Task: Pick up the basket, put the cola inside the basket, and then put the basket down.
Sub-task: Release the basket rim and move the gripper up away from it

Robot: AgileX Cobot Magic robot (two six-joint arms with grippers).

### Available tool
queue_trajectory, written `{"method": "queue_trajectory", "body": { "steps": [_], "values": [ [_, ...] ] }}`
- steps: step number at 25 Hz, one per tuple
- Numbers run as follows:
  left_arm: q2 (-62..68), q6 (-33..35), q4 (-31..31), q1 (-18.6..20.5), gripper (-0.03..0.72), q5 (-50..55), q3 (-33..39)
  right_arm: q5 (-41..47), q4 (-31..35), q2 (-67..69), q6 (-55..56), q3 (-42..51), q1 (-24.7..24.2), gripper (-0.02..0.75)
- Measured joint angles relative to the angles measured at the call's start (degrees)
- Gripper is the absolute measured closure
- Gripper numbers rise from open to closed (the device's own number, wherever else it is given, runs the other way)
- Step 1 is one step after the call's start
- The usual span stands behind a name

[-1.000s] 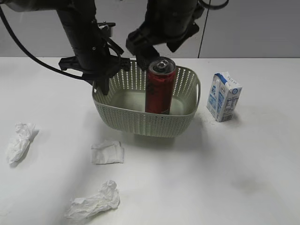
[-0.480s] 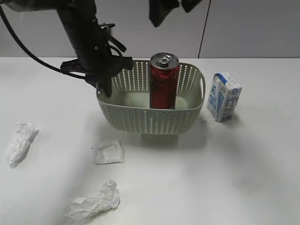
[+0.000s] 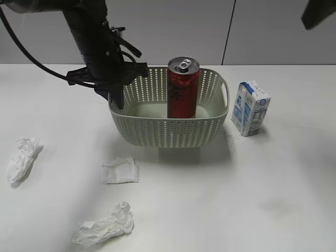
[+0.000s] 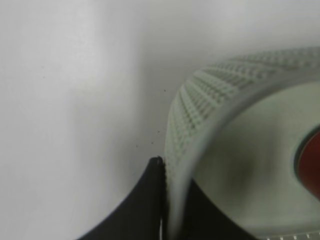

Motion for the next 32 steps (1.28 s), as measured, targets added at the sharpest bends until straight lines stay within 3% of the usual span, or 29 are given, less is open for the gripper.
{"method": "queue_trajectory", "body": {
  "steps": [10,17,26,32],
  "values": [
    [0.00,-0.67,0.25,0.00,0.690,-1.86,0.00,-2.11,-0.03,-32.25,-0.17,33.64,-1.25,0.145],
    [0.00,-0.67,0.38,0.00,0.690,-2.38,0.05,-7.88,-0.03,-57.11,-0.17,50.26,-1.25,0.146],
    [0.00,-0.67,0.55,0.00,0.690,-2.03,0.05,-10.42,-1.76,-81.45,-0.17,62.67,-1.25,0.145],
    [0.00,-5.81,2.74,-1.78,0.690,-2.09,0.05,-10.42,-5.86,-90.45,0.10,66.50,-1.25,0.145]
  ]
}}
